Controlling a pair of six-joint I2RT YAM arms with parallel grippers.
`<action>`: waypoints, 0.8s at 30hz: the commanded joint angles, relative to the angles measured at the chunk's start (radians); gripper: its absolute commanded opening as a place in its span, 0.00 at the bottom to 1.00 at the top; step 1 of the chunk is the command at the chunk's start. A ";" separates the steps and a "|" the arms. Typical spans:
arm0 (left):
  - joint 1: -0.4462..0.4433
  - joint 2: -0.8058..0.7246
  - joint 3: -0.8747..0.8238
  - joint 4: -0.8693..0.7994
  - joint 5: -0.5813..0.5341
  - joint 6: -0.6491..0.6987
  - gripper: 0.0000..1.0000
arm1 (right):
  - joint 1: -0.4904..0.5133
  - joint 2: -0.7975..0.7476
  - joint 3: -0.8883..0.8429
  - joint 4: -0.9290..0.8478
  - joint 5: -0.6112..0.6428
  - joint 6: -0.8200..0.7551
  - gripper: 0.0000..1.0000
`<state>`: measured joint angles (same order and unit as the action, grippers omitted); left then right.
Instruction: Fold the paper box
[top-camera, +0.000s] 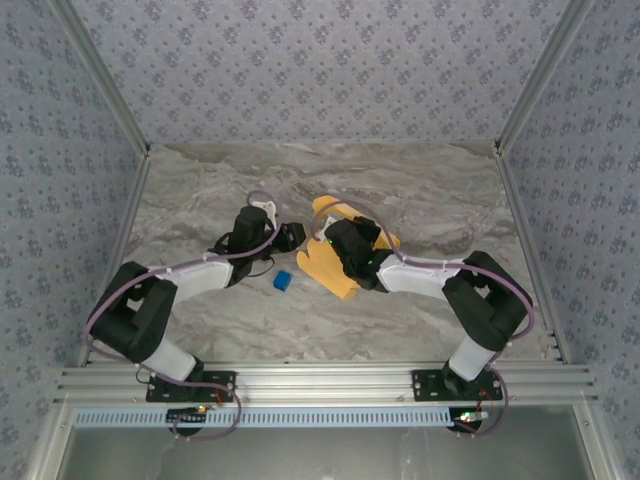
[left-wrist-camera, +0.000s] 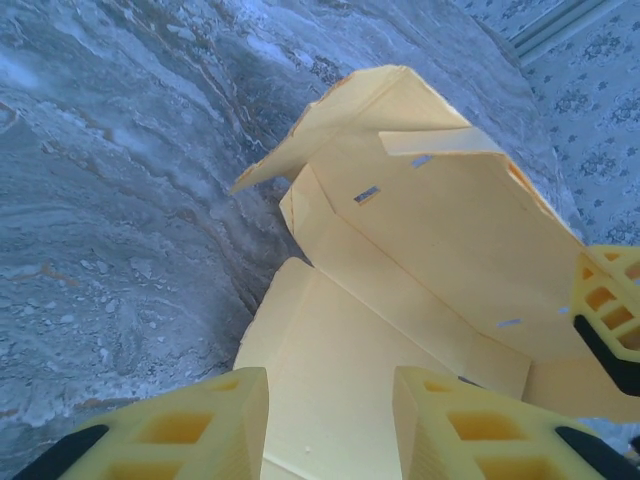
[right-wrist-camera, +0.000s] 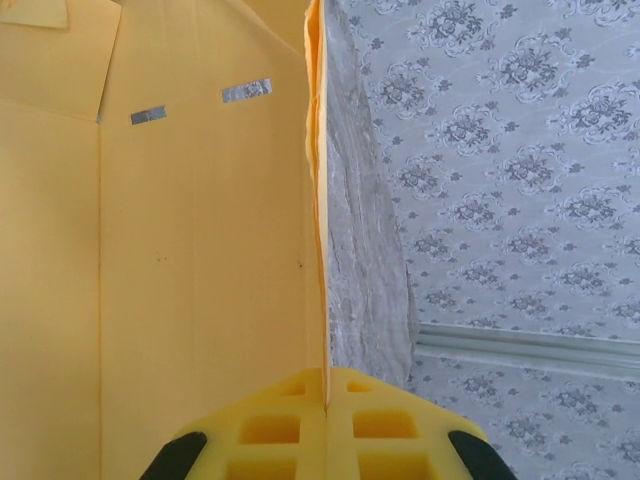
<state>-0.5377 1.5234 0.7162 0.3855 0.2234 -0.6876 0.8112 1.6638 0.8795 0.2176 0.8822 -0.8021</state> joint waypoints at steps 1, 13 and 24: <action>0.011 -0.065 -0.006 -0.071 -0.007 0.044 0.39 | -0.003 -0.022 -0.008 0.022 -0.037 -0.011 0.00; 0.023 -0.236 0.033 -0.135 0.088 0.069 0.47 | -0.123 -0.303 0.034 -0.301 -0.471 0.227 0.00; 0.010 -0.162 0.210 -0.191 0.294 0.027 0.53 | -0.152 -0.374 0.067 -0.397 -0.587 0.298 0.00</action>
<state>-0.5198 1.3304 0.8631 0.2157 0.4309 -0.6483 0.6594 1.3197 0.9142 -0.1303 0.3401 -0.5514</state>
